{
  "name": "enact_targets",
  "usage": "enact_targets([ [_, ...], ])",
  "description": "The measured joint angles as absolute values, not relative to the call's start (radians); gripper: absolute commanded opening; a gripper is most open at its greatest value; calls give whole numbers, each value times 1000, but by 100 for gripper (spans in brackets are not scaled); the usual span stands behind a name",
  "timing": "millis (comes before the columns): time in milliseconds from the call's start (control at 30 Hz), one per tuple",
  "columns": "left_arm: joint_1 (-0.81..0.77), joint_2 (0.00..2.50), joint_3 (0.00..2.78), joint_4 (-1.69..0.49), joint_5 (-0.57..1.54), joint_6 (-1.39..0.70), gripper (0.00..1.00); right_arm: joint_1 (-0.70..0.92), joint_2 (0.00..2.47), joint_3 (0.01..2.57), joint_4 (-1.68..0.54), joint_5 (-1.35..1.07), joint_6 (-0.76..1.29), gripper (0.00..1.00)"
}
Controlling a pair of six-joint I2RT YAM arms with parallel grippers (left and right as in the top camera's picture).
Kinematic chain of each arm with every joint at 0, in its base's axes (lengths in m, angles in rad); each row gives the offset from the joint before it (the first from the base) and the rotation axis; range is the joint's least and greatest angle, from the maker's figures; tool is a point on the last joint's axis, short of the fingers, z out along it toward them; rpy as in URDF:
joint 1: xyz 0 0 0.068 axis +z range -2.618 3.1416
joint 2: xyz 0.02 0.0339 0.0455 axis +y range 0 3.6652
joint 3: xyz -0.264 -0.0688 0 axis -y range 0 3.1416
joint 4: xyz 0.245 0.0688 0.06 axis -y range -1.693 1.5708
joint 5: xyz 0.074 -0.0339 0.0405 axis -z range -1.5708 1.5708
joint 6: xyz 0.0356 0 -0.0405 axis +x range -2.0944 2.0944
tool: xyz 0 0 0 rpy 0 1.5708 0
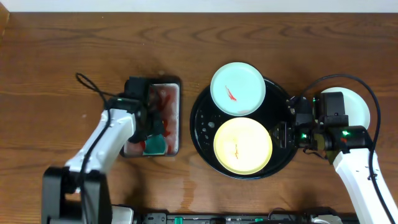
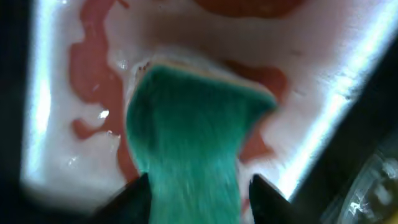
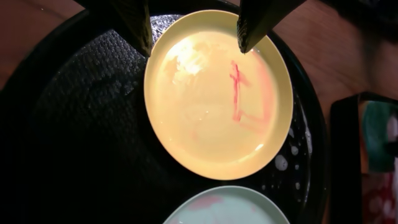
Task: Clean dirty plates on tray and stack at the side
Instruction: 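Grasp the yellow plate rim with the right gripper and hold it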
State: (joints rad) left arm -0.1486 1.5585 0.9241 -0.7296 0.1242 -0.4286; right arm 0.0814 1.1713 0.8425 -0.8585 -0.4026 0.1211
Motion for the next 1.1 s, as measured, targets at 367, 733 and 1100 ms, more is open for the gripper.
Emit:
enact_targets([
  [367, -149, 1700, 929, -633, 113, -448, 7, 81, 1171, 842, -868, -368, 131, 41],
  [733, -149, 1625, 1058, -819, 102, -422, 7, 81, 1206, 842, -870, -178, 240, 38],
  [1100, -193, 1489, 1086, -859, 94, -362, 8, 81, 1478, 838, -781, -183, 240, 30],
])
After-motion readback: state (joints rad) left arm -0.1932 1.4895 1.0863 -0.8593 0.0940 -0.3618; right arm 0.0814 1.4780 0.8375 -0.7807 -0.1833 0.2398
